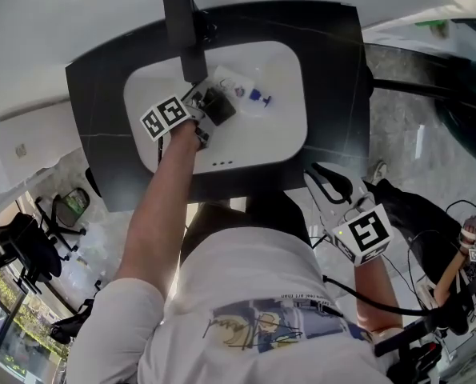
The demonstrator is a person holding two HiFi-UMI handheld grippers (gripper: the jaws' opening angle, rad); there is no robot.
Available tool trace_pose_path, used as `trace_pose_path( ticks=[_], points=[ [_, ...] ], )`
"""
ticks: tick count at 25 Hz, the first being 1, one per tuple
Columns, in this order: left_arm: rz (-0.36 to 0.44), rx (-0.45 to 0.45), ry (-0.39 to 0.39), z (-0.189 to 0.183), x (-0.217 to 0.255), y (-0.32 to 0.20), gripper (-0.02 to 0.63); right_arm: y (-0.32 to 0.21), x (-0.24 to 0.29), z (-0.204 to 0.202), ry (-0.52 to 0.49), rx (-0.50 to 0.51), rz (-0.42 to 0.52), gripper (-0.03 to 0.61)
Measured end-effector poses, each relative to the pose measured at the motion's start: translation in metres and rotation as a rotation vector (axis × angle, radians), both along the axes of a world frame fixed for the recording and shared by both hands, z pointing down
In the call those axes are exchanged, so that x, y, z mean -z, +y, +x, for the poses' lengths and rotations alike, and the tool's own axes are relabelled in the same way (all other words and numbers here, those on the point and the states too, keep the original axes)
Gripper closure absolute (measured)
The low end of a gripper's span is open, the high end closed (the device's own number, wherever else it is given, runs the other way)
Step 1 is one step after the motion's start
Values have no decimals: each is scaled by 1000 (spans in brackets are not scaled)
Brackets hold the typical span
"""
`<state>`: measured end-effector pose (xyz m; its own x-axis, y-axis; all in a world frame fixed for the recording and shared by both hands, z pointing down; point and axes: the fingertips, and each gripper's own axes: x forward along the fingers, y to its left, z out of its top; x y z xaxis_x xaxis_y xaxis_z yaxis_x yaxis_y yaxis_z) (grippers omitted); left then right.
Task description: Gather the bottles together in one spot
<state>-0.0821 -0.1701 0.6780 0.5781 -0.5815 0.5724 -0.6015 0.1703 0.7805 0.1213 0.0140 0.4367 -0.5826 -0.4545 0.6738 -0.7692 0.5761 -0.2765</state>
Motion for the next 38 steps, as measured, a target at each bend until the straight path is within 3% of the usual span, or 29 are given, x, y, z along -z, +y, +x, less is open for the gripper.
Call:
trace_pose_path(
  ticks=[7, 12, 22, 38],
  points=[
    [176, -112, -82, 9, 32, 10, 534, 5, 3, -12, 2, 11, 0, 508],
    [298, -219, -227, 13, 55, 16, 532, 9, 9, -17, 8, 20, 9, 508],
    [433, -323, -338, 7, 87, 23, 528, 17, 13, -36, -7, 38, 8, 508],
    [647, -249, -395, -65, 182, -15, 528, 19, 26, -68, -13, 53, 51, 509]
  ],
)
